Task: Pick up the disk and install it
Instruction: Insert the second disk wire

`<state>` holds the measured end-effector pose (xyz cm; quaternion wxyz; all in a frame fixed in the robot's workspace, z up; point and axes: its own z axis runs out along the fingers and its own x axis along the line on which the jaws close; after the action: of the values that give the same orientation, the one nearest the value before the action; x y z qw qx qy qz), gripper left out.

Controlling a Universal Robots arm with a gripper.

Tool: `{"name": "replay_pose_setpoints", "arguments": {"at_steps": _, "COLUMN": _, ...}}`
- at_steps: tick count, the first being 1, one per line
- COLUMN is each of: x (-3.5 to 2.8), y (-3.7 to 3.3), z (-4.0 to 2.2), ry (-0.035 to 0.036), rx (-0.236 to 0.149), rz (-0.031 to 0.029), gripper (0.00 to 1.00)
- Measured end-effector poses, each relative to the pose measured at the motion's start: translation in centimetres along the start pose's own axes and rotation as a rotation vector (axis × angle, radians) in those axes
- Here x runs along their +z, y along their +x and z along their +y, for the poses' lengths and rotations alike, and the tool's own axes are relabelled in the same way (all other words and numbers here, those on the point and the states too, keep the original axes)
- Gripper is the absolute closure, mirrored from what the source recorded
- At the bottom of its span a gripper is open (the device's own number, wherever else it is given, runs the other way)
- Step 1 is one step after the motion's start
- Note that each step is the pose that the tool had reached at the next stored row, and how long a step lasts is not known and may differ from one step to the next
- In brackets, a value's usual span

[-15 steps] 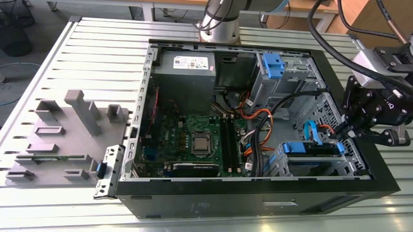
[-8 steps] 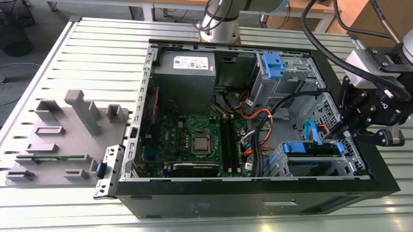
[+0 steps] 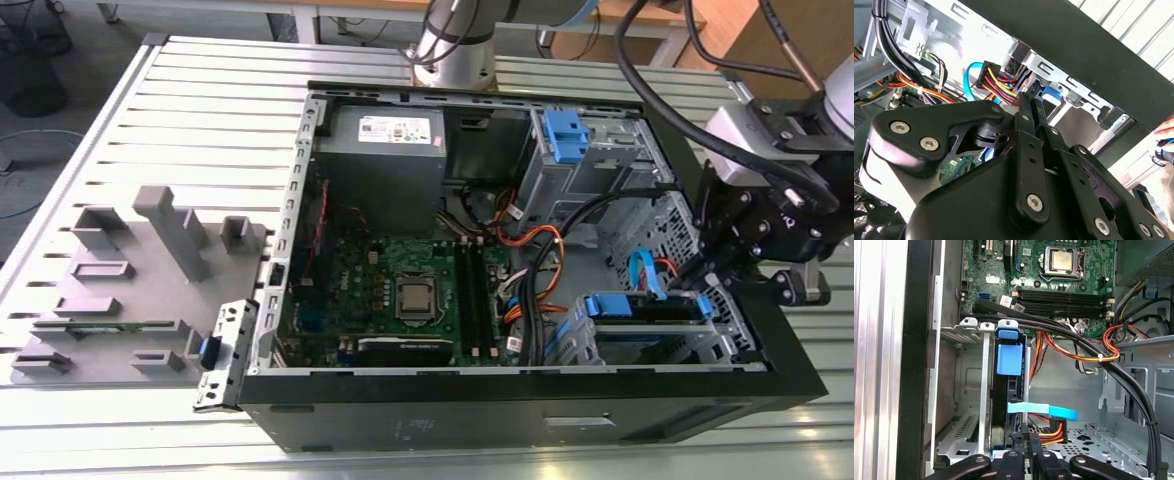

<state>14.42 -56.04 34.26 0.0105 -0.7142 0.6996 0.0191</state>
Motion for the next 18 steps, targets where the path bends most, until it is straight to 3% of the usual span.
{"name": "replay_pose_setpoints", "arguments": {"at_steps": 10, "x": 0.01, "y": 0.97, "z": 0.23, "ry": 0.0015, "rx": 0.000, "rz": 0.0001, "gripper": 0.84}}
{"name": "replay_pose_setpoints", "arguments": {"at_steps": 18, "x": 0.32, "y": 1.25, "z": 0.28, "ry": 0.0017, "rx": 0.000, "rz": 0.0002, "gripper": 0.84}}
